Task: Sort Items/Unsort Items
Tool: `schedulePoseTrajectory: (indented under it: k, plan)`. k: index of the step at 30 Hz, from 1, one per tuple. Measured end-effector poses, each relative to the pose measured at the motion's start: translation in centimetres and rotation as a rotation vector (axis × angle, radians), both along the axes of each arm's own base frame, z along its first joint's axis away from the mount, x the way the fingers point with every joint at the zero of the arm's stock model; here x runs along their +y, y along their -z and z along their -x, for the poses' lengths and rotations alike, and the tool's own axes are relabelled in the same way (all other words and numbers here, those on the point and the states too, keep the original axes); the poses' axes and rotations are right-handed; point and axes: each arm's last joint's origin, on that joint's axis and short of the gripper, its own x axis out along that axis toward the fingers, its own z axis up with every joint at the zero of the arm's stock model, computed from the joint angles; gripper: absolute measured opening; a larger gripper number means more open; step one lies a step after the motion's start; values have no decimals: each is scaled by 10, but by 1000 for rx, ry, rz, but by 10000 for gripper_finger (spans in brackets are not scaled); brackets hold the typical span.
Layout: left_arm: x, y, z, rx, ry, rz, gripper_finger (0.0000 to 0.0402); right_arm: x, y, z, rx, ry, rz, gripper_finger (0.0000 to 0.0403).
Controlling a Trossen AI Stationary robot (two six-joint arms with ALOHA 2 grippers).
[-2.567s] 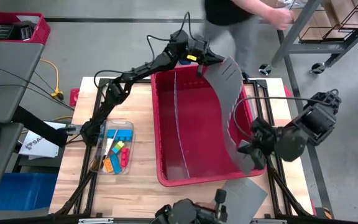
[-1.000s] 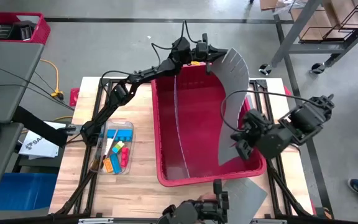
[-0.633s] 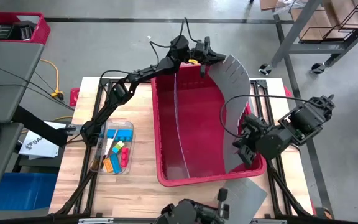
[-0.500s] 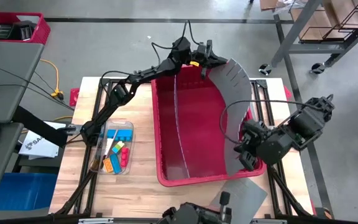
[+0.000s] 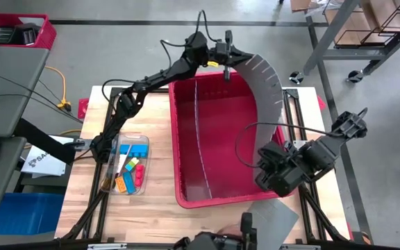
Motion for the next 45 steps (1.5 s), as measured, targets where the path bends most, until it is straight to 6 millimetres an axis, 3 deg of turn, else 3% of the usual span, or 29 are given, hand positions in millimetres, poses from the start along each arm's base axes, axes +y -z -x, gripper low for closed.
schedulePoseTrajectory:
  k: [12,19,27,33,38,45]
  plan:
    - [-23,16,-16,131,50,11,1,33,-2,21,-9,19,-174,0]
    - [-21,15,-13,154,98,45,1,43,3,18,-17,32,-181,0]
    - [-19,5,-8,113,89,40,1,39,3,15,-80,65,-100,0]
    - [-30,-5,-6,110,221,45,1,31,-21,17,-120,48,-135,0]
    - [-39,-1,-11,135,224,17,1,26,-42,21,-141,-23,-193,0]
    - [-45,19,-18,204,157,-97,0,17,-44,15,-82,-78,-204,0]
